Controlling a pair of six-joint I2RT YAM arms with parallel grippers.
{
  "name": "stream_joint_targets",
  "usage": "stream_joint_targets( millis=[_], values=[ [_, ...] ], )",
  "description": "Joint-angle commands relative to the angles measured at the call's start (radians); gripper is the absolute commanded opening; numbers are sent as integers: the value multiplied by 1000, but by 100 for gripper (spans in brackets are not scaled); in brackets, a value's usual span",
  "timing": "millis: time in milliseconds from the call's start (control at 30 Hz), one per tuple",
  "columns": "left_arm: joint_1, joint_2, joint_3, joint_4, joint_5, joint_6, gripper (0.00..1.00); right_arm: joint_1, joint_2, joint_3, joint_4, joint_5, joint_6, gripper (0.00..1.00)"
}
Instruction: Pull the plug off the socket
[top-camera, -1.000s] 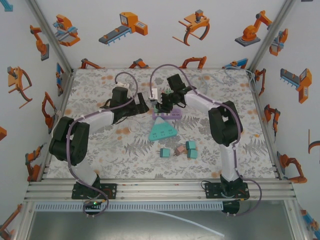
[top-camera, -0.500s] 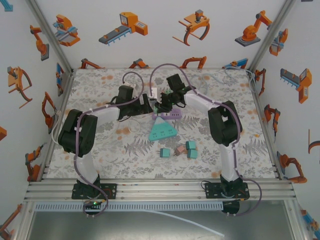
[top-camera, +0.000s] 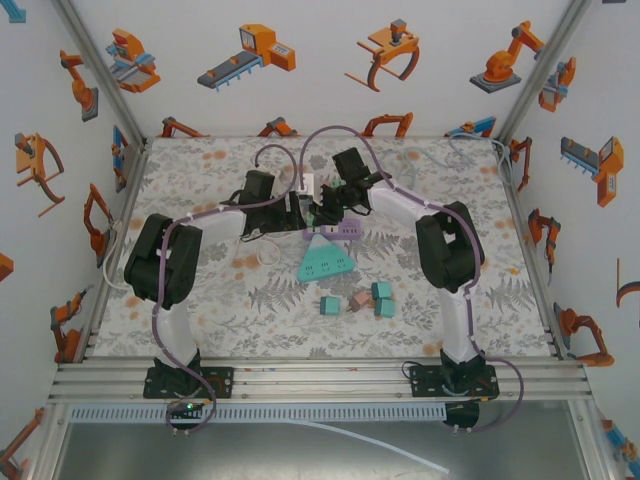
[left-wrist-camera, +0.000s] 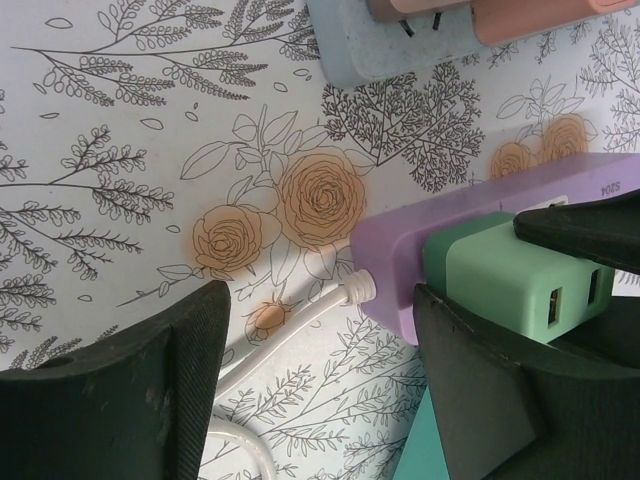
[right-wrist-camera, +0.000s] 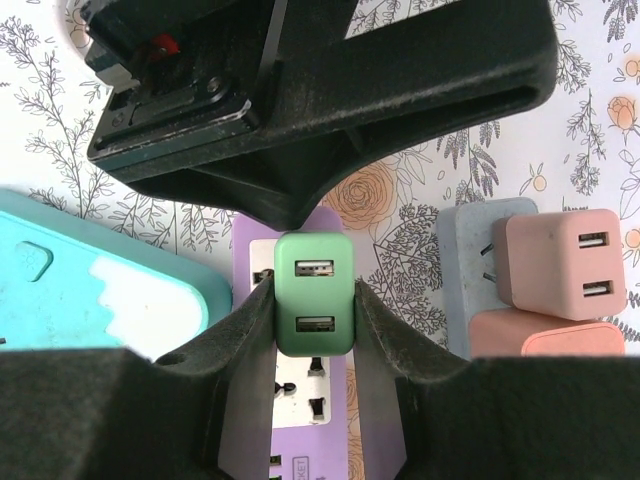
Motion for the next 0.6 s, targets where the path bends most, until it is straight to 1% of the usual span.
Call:
stream_joint_targets(
  millis=[0,333,567],
  values=[
    [-5,47,9,-111,-55,48,68,8,-30,22,68,-57,40,23],
    [-3,53,-17,-104,-100,39,68,8,-64,11,79,-49,53,21],
    [-2,10,-28,-85,-93,41,68,8,-126,-25,95,-33,53,21]
  ],
)
